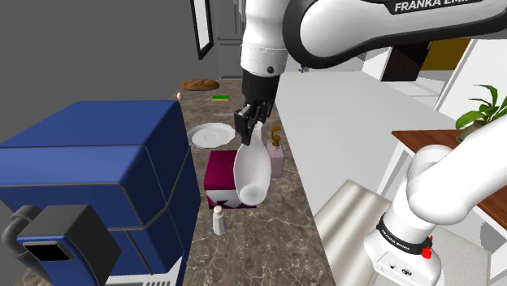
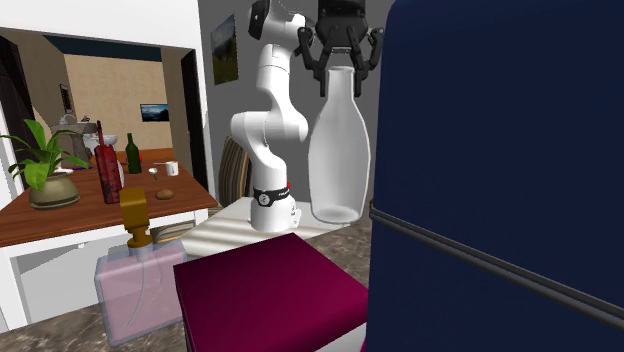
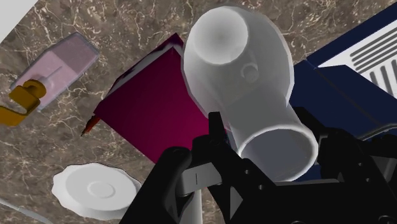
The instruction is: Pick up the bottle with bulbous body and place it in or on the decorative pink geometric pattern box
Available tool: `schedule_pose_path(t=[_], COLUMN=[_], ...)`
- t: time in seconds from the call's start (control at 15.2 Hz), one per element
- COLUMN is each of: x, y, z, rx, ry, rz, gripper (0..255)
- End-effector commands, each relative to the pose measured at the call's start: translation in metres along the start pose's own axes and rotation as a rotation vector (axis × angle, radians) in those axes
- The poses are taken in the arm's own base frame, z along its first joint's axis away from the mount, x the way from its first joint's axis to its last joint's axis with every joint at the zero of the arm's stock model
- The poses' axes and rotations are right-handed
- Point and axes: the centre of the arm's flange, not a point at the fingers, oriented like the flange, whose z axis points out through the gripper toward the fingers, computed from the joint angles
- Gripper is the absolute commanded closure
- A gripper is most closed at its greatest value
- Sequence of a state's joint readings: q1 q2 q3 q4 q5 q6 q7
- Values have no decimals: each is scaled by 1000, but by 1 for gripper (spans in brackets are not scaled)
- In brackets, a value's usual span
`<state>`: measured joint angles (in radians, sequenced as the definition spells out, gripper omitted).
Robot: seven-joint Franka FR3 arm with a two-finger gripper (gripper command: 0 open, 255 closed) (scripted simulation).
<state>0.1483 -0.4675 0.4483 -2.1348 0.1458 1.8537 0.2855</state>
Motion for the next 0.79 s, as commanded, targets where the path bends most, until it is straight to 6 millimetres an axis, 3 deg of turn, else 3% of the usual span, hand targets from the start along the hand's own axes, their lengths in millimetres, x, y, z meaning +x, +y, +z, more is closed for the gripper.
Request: schedule_pose_path(t=[0.0,0.59,0.73], x=[1,8,30], y=[0,0,14], z=[-10,-56,-65], rx=[0,0,0], ry=[0,0,0], rz=[0,0,0], gripper=[255,255,255])
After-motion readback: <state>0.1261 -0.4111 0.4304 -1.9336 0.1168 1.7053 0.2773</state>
